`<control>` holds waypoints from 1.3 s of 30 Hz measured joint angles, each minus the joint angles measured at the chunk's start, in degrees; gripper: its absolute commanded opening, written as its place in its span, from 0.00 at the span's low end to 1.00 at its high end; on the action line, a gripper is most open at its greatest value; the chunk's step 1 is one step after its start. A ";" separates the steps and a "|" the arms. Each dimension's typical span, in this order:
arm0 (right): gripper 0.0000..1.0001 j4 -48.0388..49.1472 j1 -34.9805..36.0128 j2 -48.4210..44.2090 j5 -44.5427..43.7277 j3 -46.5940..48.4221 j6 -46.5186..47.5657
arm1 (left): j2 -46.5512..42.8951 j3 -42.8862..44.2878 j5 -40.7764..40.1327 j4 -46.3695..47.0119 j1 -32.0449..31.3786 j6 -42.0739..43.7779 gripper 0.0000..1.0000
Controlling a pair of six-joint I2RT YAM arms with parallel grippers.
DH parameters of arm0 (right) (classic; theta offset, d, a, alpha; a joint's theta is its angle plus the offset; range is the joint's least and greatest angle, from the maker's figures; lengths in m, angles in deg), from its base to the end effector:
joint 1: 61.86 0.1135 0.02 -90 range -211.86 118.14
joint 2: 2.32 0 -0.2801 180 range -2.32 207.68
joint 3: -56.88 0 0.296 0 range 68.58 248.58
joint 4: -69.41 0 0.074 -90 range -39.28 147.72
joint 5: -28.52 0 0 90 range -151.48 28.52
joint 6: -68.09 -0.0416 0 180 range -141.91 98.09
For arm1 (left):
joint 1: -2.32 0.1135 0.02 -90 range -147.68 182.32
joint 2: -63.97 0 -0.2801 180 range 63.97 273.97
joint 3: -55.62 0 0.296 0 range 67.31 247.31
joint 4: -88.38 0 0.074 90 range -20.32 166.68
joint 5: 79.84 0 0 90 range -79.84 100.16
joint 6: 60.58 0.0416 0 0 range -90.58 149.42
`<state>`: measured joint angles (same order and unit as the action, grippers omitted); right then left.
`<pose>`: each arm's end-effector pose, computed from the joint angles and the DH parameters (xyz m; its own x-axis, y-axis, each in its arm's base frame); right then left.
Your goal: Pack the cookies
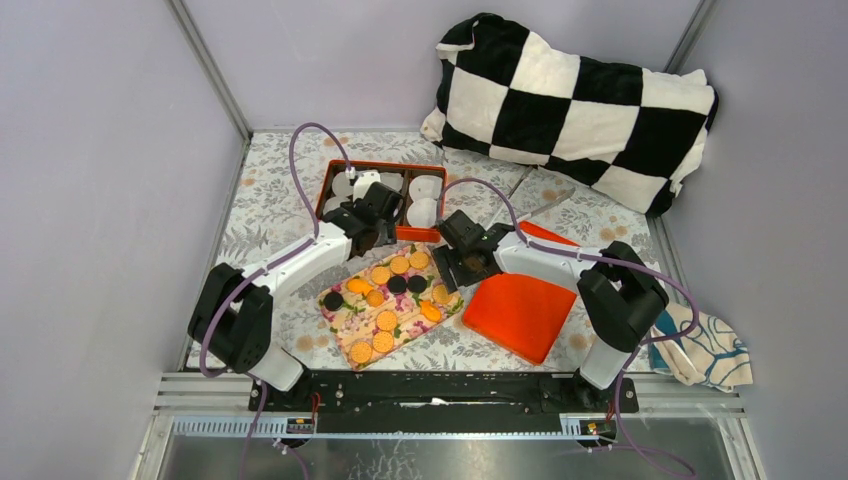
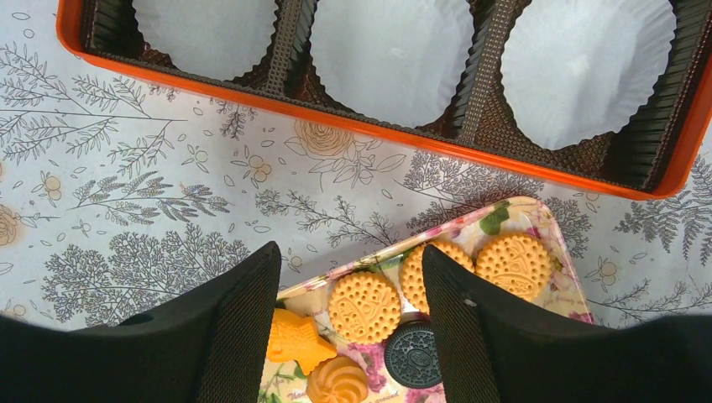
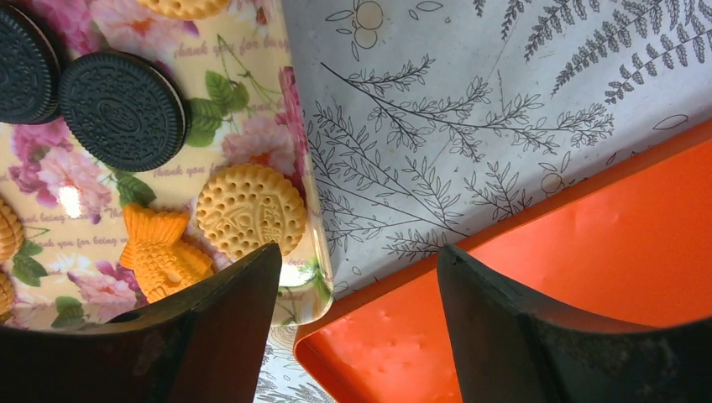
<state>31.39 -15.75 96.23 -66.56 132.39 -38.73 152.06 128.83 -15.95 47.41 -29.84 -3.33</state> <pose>0.2730 0.2784 0.1736 -0.7799 -0.3949 -0.4856 -0.4831 0.8731 0.0658 0.3139 -0.1757 0.2253 -0.7347 -0.1119 -0.6692 -0.1529 0.9882 0.0026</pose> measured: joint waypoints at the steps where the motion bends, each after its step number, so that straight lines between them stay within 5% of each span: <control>1: 0.73 0.26 0.02 0.00 -0.15 -0.35 -0.20 | 0.00 0.00 -0.02 0.00 -0.02 -0.02 0.68; 14: 0.52 3.74 0.02 0.02 0.13 -4.90 -1.77 | 0.00 1.18 -1.33 -0.33 -0.11 0.09 0.69; 20: 0.15 4.46 0.02 0.04 0.48 -5.62 -2.97 | 3.32 6.78 -2.78 -0.28 -0.11 1.14 0.70; 24: 0.01 3.56 0.02 0.39 -0.37 -5.05 -2.93 | 6.84 10.12 -4.15 -0.24 -0.11 1.90 0.70; 39: 0.00 -2.51 -2.36 3.15 -6.03 -1.05 -6.49 | 12.28 12.72 -6.56 -0.20 0.44 3.02 0.71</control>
<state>28.88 -18.11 99.37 -72.60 131.34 -45.22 164.35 141.55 -22.51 47.21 -29.40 -0.31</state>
